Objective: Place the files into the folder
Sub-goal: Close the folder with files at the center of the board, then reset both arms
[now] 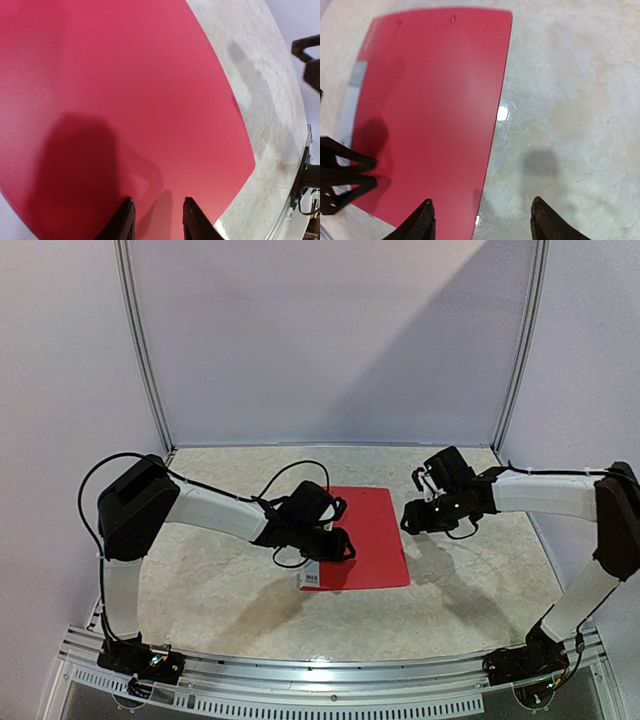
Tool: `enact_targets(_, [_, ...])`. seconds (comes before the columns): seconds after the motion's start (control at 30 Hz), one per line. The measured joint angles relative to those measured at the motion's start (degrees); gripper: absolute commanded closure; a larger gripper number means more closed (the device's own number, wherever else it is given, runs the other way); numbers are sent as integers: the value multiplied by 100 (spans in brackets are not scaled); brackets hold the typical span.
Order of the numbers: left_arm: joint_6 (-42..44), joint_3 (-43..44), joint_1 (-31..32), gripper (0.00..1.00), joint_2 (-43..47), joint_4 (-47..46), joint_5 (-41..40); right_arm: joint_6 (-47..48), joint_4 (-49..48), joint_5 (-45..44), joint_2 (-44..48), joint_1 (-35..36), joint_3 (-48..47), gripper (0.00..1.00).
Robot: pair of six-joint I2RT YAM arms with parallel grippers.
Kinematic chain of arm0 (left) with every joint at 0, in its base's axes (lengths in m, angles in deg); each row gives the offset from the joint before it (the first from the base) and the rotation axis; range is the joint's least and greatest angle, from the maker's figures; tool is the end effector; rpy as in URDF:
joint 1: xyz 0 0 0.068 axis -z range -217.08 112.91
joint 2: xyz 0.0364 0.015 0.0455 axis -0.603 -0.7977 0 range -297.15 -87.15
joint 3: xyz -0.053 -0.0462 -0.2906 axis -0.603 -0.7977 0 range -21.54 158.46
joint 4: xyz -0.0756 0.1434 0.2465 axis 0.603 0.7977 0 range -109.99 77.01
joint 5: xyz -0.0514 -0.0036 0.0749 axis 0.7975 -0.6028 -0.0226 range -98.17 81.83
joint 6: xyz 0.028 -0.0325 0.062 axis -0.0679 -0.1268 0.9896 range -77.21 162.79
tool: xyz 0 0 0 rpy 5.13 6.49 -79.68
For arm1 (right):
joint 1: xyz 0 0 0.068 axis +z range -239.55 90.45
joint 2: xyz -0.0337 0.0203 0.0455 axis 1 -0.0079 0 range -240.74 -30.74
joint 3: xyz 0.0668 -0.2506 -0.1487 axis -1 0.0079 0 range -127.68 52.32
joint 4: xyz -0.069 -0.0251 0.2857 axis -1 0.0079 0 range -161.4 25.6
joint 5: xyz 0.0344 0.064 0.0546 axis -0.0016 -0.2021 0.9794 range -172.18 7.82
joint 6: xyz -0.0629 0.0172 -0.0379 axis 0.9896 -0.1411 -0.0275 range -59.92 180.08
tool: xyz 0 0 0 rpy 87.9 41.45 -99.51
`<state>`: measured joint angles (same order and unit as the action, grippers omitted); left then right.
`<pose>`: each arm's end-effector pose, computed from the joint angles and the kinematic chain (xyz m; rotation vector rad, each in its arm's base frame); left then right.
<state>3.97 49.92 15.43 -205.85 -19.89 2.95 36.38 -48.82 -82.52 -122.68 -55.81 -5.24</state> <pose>0.2864 -0.3936 0.1032 0.4093 2.5773 -0.9058 0.3082 0.2053 0.1800 -0.2258 2.5995 0.3650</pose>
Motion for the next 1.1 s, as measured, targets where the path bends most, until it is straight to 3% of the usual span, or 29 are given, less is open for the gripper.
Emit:
enact_targets(0.07, [17, 50, 17, 65, 83, 103, -31, 50, -234, -63, 527, -22, 166, 20])
enact_targets(0.13, [87, 90, 37, 63, 247, 210, -138, 15, -452, -7, 962, -105, 448, 3])
enact_targets(0.4, [715, 59, 63, 49, 1657, 411, -1106, 188, -1043, 638, 1733, -415, 1471, 1])
enact_targets(0.47, [901, 4, 66, 38, 2052, 420, -1475, 323, -1040, 479, 1915, -413, 1502, 1])
enact_targets(0.6, [1246, -214, 74, 3, 2673, 579, -2271, 551, -1095, -120, 2096, -413, 1491, 1])
enact_targets(0.63, [1349, -282, 74, 1, 2811, 671, -2509, 581, -1099, -234, 2107, -413, 1491, 1])
enact_targets(0.93, [1718, -717, -7, 0, 3178, 1440, -4428, 616, -1493, -1027, 2483, -413, 1792, 1])
enact_targets(1.1, [1508, -813, -238, 0, 3222, 1792, -4461, 645, -1606, -1143, 2481, -413, 1792, 1])
